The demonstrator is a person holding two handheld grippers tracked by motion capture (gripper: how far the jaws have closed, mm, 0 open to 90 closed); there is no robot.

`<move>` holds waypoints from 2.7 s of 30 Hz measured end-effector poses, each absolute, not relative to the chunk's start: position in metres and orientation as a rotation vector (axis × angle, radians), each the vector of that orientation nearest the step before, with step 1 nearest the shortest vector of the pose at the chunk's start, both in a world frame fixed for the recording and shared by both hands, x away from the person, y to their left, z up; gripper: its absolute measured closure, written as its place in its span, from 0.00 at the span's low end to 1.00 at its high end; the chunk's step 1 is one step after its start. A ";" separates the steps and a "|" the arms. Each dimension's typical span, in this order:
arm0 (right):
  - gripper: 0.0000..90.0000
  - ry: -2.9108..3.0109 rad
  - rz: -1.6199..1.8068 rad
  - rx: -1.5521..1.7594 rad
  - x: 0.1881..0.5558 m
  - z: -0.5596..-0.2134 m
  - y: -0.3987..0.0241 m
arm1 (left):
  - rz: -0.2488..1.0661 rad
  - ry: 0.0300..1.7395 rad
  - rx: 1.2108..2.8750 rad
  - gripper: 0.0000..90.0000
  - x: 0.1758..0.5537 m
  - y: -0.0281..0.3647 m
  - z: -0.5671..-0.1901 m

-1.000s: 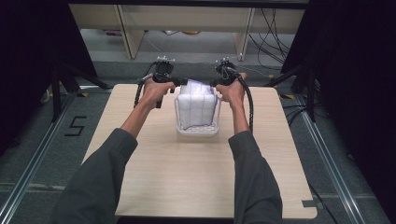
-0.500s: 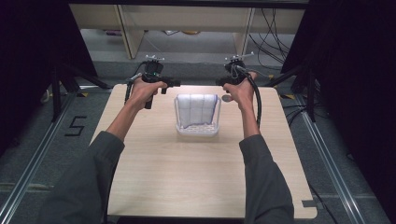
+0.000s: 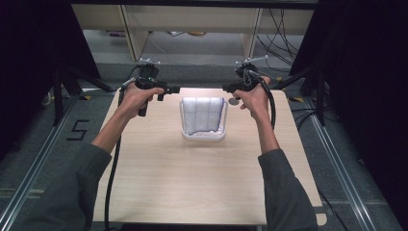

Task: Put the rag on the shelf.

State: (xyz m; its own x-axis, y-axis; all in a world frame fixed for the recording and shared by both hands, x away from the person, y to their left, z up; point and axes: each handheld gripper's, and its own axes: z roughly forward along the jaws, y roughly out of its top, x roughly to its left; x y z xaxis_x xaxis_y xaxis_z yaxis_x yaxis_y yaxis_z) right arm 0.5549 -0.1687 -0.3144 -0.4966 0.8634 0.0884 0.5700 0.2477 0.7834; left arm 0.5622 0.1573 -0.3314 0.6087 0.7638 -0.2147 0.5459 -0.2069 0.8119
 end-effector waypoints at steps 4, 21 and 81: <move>0.48 2.162 1.118 1.304 0.547 -0.311 -0.170 | 0.279 1.047 1.876 0.30 0.556 0.160 -0.332; 0.42 2.171 1.168 1.256 0.526 -0.314 -0.164 | 0.239 0.996 1.870 0.25 0.525 0.160 -0.336; 0.38 2.218 1.301 1.085 0.435 -0.350 -0.168 | 0.142 0.803 1.881 0.24 0.415 0.163 -0.397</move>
